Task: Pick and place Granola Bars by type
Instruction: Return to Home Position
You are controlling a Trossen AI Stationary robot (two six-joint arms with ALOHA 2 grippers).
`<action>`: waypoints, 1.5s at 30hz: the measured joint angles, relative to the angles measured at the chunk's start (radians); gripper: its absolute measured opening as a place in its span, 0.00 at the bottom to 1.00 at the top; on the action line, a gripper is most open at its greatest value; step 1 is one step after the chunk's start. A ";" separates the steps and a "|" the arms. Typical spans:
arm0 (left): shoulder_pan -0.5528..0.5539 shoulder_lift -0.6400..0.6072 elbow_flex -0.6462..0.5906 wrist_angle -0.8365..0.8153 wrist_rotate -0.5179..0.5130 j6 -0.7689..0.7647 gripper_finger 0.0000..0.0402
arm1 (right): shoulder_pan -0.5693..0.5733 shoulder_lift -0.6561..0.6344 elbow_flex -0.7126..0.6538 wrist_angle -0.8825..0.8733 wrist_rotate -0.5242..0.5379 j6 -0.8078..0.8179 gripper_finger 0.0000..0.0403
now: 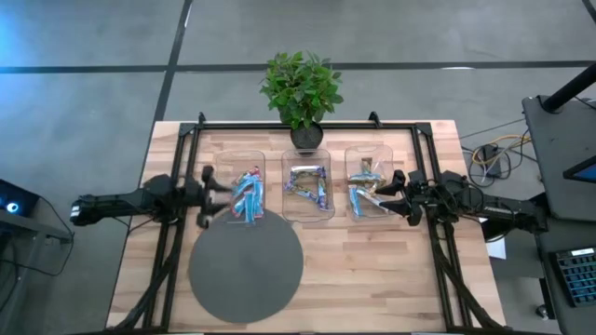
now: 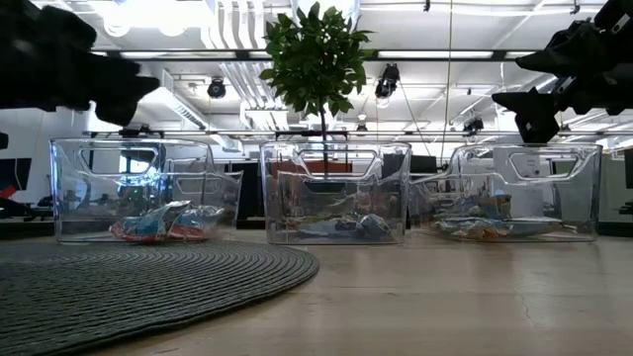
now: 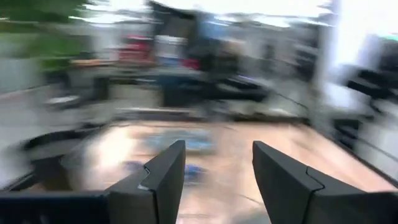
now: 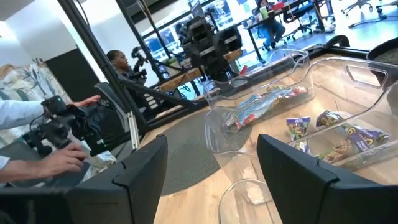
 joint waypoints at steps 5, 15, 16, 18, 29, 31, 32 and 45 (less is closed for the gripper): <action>0.000 0.000 0.000 -0.034 0.101 0.024 0.42 | 0.000 0.000 0.000 0.000 0.000 0.000 0.59; 0.000 0.000 0.000 -0.058 -0.040 0.027 0.42 | 0.000 0.000 0.000 0.000 0.000 0.000 0.59; 0.000 0.000 0.000 -0.058 -0.041 0.028 0.42 | 0.000 0.000 0.000 0.000 0.000 0.000 0.59; 0.000 0.000 0.000 -0.052 -0.044 0.026 0.42 | 0.000 0.000 0.000 0.000 0.000 0.000 0.59; 0.000 0.001 0.000 -0.041 -0.052 0.022 0.42 | 0.000 0.000 0.000 0.000 0.000 0.000 0.59; 0.000 0.002 0.000 -0.044 -0.050 0.021 0.42 | 0.000 0.000 0.000 0.000 0.000 0.000 0.59; 0.000 0.002 0.000 -0.045 -0.050 0.021 0.42 | 0.000 0.000 0.000 0.000 0.000 0.000 0.59; 0.000 0.007 0.000 -0.041 -0.049 0.021 0.42 | 0.000 0.000 0.000 0.000 0.000 0.000 0.59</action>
